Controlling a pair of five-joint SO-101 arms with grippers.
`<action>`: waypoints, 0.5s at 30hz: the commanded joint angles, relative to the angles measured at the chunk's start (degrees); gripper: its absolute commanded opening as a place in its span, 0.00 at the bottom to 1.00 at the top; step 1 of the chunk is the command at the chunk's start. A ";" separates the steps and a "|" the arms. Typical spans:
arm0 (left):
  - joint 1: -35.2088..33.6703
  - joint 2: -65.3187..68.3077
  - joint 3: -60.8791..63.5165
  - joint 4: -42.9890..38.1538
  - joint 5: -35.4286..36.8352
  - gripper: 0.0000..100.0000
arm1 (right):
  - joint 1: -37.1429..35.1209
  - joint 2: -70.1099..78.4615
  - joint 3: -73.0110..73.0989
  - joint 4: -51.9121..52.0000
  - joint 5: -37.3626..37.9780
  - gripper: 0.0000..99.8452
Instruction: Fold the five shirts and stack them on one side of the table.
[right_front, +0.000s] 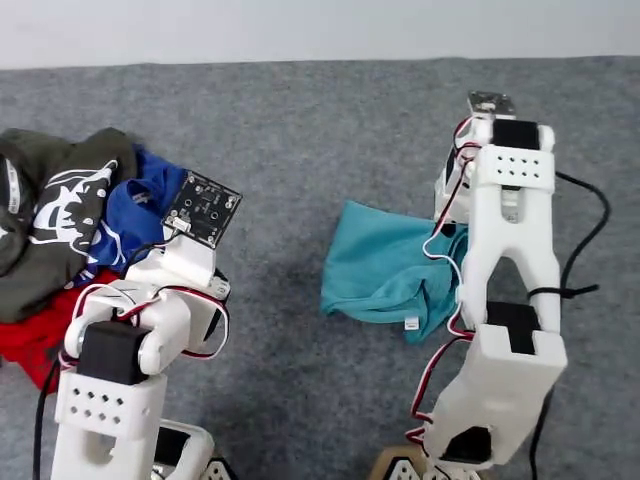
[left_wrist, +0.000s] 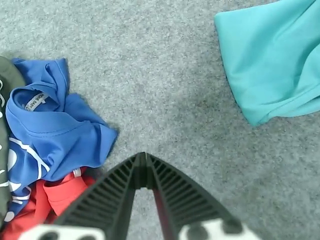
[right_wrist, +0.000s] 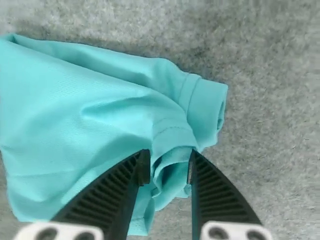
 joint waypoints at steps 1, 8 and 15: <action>0.18 -0.79 -0.40 -1.76 -0.44 0.00 | 0.48 -0.66 -2.90 0.22 1.58 0.15; 0.18 -0.79 -0.40 -2.11 -0.44 0.00 | 0.57 -0.57 -2.90 0.22 1.58 0.15; 0.18 -0.79 -0.40 -1.76 -0.44 0.00 | 2.07 -0.40 -6.15 0.22 1.67 0.15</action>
